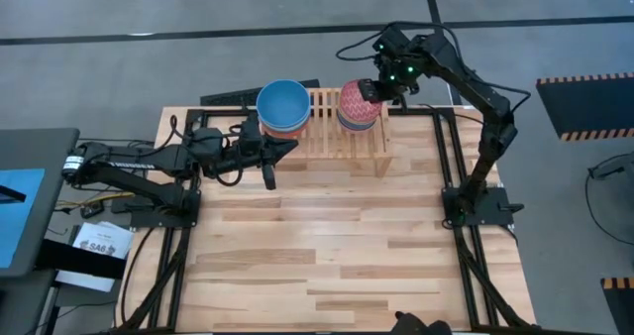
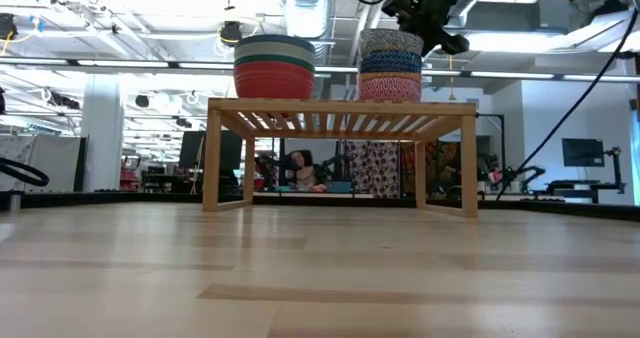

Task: Place and stack bowls onto a shelf
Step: Stack the small red bowl on top of the small yellow bowl on the shelf

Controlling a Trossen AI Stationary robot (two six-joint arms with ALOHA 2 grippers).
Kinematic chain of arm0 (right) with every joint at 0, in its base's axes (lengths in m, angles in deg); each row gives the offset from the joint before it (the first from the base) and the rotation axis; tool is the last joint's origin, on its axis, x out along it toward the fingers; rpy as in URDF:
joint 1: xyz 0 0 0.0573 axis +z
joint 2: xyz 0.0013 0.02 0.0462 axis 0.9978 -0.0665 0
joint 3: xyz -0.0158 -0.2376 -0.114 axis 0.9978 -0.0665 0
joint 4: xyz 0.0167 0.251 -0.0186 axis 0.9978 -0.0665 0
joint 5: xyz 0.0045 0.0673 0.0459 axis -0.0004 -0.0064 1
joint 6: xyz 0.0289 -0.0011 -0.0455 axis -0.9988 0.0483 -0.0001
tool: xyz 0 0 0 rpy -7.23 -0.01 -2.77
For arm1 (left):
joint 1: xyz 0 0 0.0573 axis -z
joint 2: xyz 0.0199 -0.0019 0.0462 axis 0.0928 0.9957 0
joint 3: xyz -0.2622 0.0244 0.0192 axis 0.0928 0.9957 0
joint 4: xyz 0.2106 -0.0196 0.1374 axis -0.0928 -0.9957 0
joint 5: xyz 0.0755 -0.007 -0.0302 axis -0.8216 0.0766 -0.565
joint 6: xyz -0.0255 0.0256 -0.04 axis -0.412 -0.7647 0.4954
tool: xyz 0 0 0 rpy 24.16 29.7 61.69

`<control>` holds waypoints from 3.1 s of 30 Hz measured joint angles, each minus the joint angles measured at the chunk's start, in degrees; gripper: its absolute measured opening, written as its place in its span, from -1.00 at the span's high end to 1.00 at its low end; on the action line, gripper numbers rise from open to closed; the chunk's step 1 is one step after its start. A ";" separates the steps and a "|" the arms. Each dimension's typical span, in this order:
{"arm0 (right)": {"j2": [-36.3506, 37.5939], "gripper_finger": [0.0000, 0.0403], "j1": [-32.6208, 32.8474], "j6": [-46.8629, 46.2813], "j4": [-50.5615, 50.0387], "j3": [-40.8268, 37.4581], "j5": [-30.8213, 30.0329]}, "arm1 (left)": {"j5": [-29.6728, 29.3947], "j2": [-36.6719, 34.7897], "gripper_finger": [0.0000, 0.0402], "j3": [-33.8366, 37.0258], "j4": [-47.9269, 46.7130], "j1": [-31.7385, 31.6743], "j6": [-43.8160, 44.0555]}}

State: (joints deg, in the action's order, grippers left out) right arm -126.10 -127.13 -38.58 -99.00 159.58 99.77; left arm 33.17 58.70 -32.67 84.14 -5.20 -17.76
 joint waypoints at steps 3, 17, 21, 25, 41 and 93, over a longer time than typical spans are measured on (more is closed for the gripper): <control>-0.09 0.79 0.00 -0.02 -0.26 -0.02 -0.06 | -0.08 0.00 1.00 0.00 -0.15 0.00 0.00; -0.02 0.13 -0.11 2.11 -0.35 -0.02 -0.30 | -0.25 0.00 1.00 0.00 -1.20 0.00 0.11; 1.28 0.07 -0.77 2.99 -0.26 -0.09 -0.34 | -0.25 0.00 1.00 0.00 -1.44 0.00 0.13; 2.66 0.07 -1.22 3.04 0.79 -0.07 -0.40 | -0.25 0.00 1.00 0.00 -1.43 -0.36 0.24; 3.81 0.07 -0.92 4.04 9.83 -0.11 -0.59 | -0.51 0.00 1.00 0.00 -1.49 -1.36 0.62; 44.08 0.91 4.84 11.56 77.02 -61.79 -14.87 | -1.77 -5.05 1.00 0.04 -2.54 -4.24 6.75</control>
State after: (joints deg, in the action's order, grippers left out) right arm -82.02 -122.29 -27.02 -21.98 97.79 84.90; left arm 31.40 53.65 -32.62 81.61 -9.44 -11.00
